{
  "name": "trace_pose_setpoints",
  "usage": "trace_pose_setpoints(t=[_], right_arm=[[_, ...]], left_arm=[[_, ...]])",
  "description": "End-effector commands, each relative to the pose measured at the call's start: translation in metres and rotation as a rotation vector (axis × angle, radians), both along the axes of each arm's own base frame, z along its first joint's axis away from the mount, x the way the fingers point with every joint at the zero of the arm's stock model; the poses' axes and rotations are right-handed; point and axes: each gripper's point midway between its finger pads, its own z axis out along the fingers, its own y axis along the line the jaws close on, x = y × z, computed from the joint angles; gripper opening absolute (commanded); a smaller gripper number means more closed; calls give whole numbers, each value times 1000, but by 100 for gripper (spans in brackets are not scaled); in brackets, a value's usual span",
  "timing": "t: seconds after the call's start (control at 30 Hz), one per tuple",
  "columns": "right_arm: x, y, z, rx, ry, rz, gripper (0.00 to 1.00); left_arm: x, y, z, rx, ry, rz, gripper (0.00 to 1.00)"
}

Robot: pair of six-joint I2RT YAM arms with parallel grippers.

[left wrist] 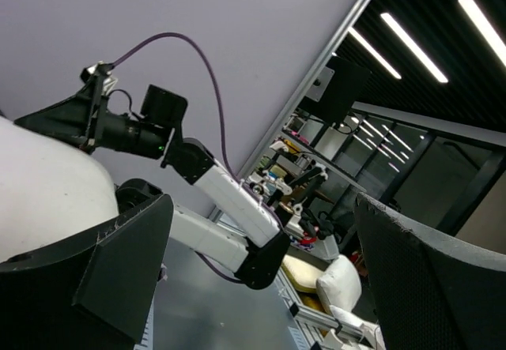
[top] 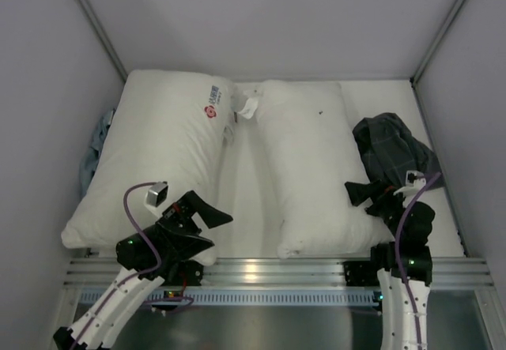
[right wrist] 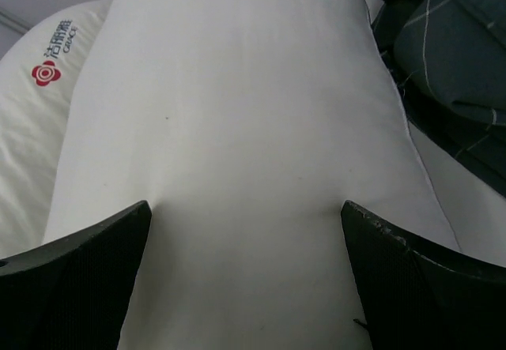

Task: Remove the pillowcase from the pillow

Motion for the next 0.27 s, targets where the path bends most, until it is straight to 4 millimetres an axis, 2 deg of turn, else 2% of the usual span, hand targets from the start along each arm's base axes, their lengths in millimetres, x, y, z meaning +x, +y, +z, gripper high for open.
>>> trace_pose_setpoints(t=[0.0, 0.13, 0.23], right_arm=[[-10, 26, -8, 65, -29, 138, 100], [-13, 38, -20, 131, -4, 198, 100], [-14, 43, -16, 130, -26, 233, 99]], left_arm=[[3, -9, -62, 53, 81, -68, 99], [3, -10, -65, 66, 96, -78, 99], [-1, -8, -61, 52, 82, -88, 99]])
